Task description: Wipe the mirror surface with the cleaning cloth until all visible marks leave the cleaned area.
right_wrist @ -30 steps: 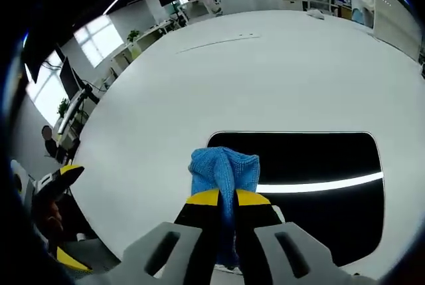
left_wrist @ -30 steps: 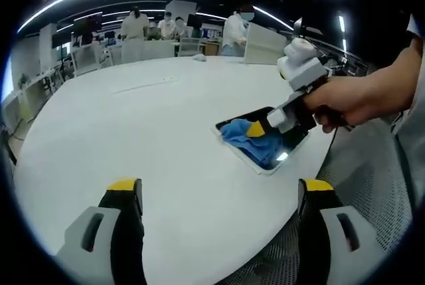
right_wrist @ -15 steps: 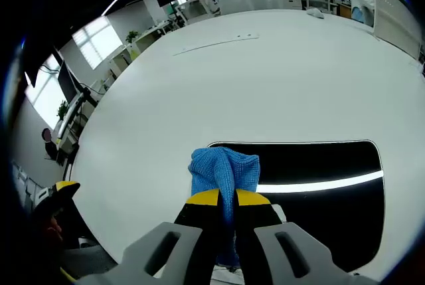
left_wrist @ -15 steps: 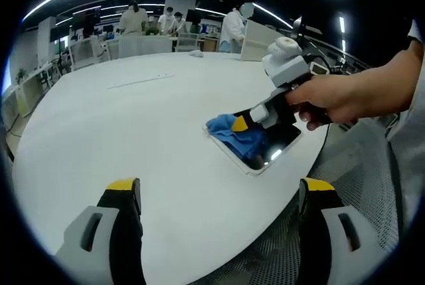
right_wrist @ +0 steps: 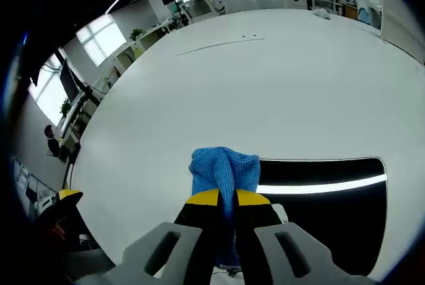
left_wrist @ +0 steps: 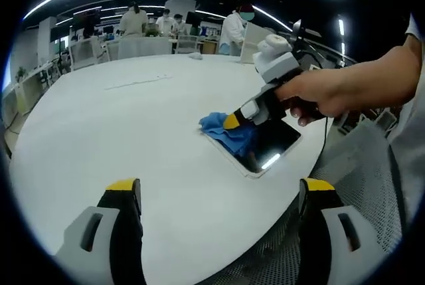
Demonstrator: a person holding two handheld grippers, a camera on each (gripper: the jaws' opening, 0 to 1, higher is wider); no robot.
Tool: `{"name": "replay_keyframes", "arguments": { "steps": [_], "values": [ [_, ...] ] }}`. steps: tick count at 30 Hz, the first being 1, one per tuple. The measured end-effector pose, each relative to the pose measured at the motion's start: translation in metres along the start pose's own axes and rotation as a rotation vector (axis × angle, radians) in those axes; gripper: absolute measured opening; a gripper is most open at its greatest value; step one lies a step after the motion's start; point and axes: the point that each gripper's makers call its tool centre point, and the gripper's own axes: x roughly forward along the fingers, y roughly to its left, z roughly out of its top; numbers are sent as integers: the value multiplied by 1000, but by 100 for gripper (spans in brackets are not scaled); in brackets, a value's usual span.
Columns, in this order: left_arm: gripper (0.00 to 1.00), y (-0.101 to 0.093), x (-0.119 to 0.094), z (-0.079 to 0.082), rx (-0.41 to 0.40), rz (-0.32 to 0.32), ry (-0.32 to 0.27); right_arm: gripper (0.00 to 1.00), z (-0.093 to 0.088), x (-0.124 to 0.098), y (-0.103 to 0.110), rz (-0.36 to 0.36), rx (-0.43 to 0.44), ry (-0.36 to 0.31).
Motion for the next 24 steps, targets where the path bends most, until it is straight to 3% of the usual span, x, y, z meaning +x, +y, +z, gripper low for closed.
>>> {"name": "replay_keyframes", "arguments": {
  "steps": [6,10,17,24],
  "values": [
    [99,-5,2,-1,33,-21,-3,2,5,1,0,16,-5,14],
    [99,-10,3,-1,8,-50,-5,2,8,4,0,22,-10,18],
    [99,-10,1,1,17,-37,-20,2,13,11,-2,25,-29,23],
    [99,-3,2,-7,16,-19,11,2,18,14,-3,36,-40,25]
  ]
}}
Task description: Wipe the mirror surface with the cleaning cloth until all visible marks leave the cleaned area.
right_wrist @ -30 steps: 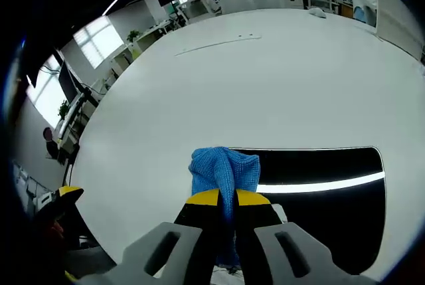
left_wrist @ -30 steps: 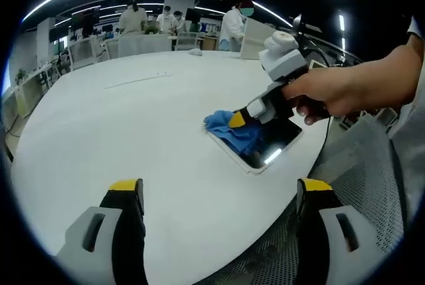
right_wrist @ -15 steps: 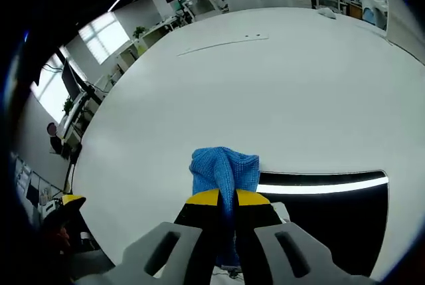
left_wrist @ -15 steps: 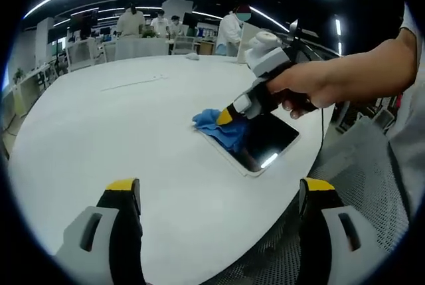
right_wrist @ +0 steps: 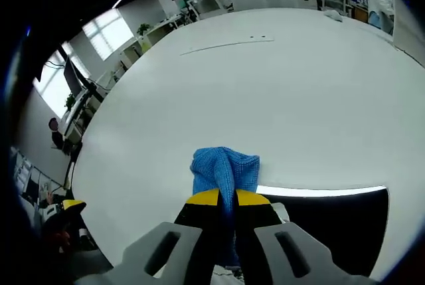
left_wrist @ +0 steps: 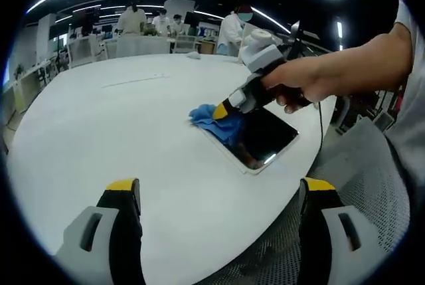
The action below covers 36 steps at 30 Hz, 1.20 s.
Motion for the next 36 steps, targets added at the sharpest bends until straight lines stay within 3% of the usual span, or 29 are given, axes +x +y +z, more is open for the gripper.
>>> {"name": "replay_keyframes", "arguments": {
  "steps": [6,10,17,18,36],
  "values": [
    [99,-2,1,-8,-33,20,25,1,0,1,-1,34,-6,11],
    [99,-9,2,3,-31,11,-17,1,0,3,-1,32,-12,7],
    [99,2,2,-2,11,35,15,2,0,2,0,51,-6,12],
    [99,5,2,-7,11,40,45,2,0,1,0,53,19,14],
    [99,8,0,-8,20,20,35,2,-1,-7,-14,8,27,23]
  ]
}}
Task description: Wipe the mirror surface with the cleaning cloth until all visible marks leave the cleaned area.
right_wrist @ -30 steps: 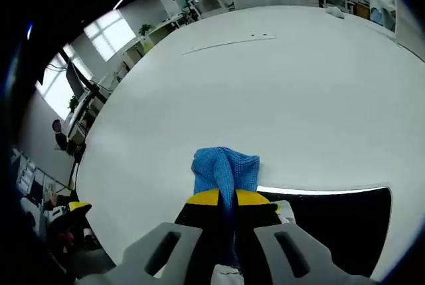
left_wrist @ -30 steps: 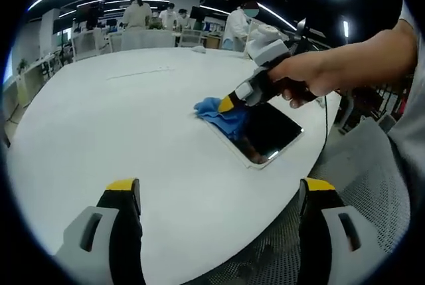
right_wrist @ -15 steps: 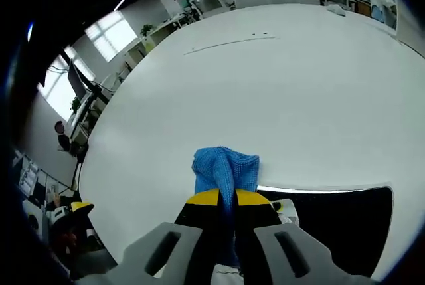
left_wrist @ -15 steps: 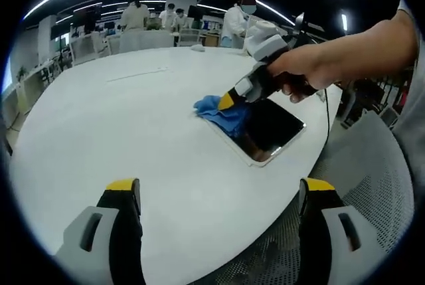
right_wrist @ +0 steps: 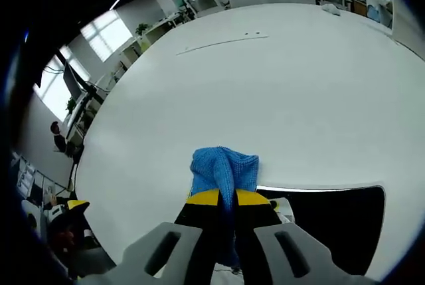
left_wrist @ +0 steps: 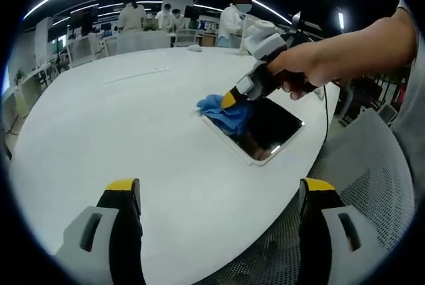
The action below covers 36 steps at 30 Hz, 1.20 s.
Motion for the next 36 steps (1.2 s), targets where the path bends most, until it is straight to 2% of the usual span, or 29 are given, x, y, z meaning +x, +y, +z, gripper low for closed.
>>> {"name": "replay_keyframes", "arguments": {
  "steps": [5,8,10,12,16,22,36],
  "values": [
    [99,1,0,0,3,3,-2,2,-2,-7,-7,-9,0,8],
    [99,2,0,-4,19,15,23,2,-3,-11,-12,-16,4,7],
    [99,1,0,-1,12,12,13,2,-4,-15,-15,-26,3,1],
    [99,-2,-1,3,9,1,-4,2,-3,-11,-22,-30,12,-5],
    [99,-2,0,3,14,2,-6,2,-5,-15,-25,-33,30,-9],
    [99,-2,0,3,15,6,-5,2,-3,-11,-36,-45,41,-10],
    [99,-4,0,4,4,8,-2,2,-8,-21,-33,-57,52,-9]
  ]
}}
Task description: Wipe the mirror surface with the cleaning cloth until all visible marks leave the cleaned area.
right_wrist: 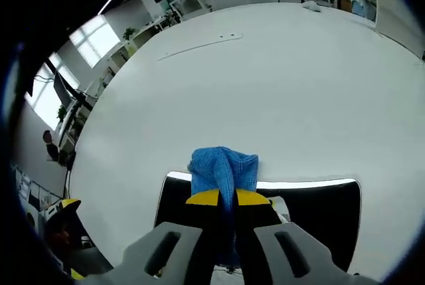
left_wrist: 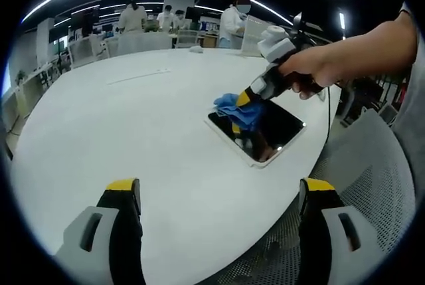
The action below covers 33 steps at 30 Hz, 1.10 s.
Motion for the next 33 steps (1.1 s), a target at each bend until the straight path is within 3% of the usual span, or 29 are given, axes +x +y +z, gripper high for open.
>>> {"name": "replay_keyframes", "arguments": {
  "steps": [3,5,10,14,33],
  "values": [
    [99,-2,0,0,5,-3,3,2,-4,-1,0,-1,-1,-4],
    [99,1,1,-2,3,-4,6,2,-7,-4,1,4,42,-14],
    [99,0,1,-2,8,-5,10,2,-12,1,0,11,23,-7],
    [99,-1,1,-1,8,-5,8,2,-22,-6,4,5,-26,-9],
    [99,-1,1,-2,15,-3,14,2,-53,-25,14,16,-88,-1]
  ]
}}
